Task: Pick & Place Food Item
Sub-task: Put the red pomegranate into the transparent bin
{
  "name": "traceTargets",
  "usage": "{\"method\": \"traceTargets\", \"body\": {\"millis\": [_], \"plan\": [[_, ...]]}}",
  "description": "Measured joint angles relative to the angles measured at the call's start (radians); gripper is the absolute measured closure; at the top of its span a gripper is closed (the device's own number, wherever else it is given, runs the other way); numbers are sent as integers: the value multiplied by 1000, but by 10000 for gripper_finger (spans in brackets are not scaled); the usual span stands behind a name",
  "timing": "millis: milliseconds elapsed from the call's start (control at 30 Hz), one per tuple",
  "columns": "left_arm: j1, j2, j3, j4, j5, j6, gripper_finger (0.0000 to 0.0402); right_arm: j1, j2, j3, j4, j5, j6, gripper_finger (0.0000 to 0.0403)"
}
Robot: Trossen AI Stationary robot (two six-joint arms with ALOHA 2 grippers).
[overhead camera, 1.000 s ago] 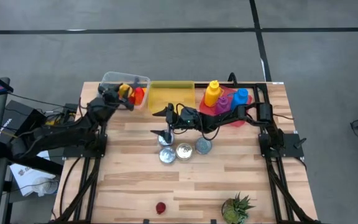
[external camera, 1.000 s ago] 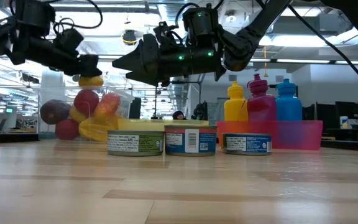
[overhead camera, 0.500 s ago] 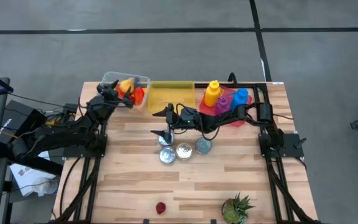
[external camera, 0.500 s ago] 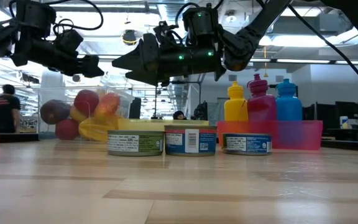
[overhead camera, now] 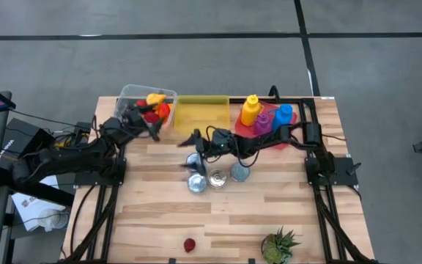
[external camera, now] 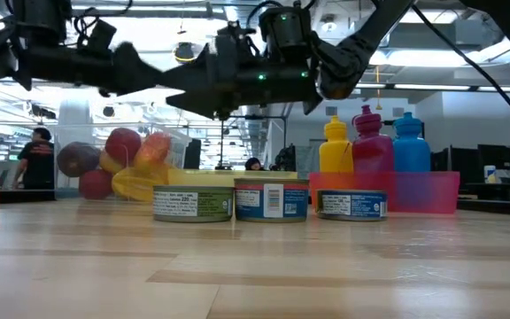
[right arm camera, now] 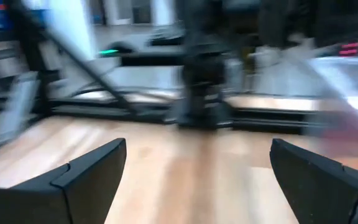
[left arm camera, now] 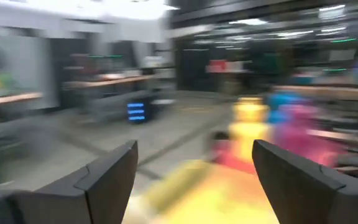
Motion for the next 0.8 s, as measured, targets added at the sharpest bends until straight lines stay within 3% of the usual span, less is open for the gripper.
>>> {"method": "traceTargets", "body": {"millis": [200, 267, 367, 467, 600, 800], "plan": [[-146, -1, 0, -77, 279, -57, 109, 82, 0, 0, -148, -114, -28, 21], [-207, -1, 0, -128, 361, -62, 112, 116, -10, 0, -218, -78, -59, 21], [-314, -1, 0, -204, 437, -66, 115, 167, -36, 0, -297, 62, -117, 21], [-433, -1, 0, -261, 440, -65, 116, 211, -80, 1, -395, 205, -181, 21], [-601, 0, 0, -293, 418, -66, 116, 263, -136, 1, -542, 291, -202, 21], [-872, 39, 0, -313, 230, -65, 117, 335, -210, 1, -734, 423, -170, 21]]}}
